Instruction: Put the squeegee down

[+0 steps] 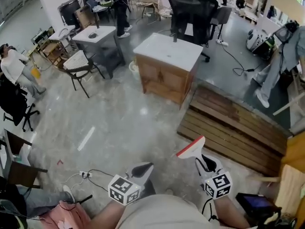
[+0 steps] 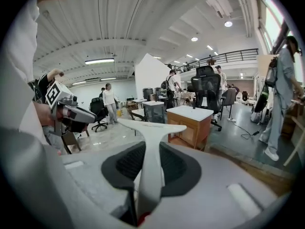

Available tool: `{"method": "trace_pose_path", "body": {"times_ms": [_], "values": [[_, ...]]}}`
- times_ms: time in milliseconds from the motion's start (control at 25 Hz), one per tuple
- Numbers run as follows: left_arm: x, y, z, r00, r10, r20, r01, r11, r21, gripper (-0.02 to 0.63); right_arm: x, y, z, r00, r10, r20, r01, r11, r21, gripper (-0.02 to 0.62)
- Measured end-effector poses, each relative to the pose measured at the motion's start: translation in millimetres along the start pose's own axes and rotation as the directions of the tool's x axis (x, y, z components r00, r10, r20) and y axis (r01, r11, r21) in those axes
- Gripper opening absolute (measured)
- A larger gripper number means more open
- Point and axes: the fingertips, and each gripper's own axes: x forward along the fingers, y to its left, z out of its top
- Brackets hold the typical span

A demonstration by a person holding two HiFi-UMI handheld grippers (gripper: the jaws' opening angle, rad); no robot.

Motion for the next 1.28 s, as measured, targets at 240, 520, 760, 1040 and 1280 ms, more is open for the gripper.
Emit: {"method": "trace_pose_path", "body": {"times_ms": [240,520,760,1040,1280], "values": [[20.4,77.7,43.1,0.998,-0.029,0.050,0.027,0.999,0.036,0.008,84.3,-4.5,50.9,0.999,-0.020,0.024,0.021,0.999,-0.038,0.097],[9.2,153.3,75.6,0.993,-0.110,0.032,0.109,0.993,0.045,0.008,171.1,20.4,111.5,0.999,-0.038,0.027,0.039,0.998,-0.045,0.097],[15.5,219.8,88.0,0.995,-0.100,0.003,0.100,0.995,0.005,0.008,235.6,23.6,142.1,0.999,-0.033,0.028,0.034,0.999,-0.033,0.097],[61.2,265.1,119.4,0.997,-0.078,-0.003,0.078,0.997,-0.002,0.008,288.3,-14.6,172.2,1.000,-0.004,0.001,0.004,1.000,-0.029,0.097],[138.5,314.3,180.4,1.000,-0.024,-0.010,0.024,0.999,0.048,0.008,363.1,-94.9,208.6,0.999,0.035,0.010,-0.035,0.999,-0.034,0.097]]}}
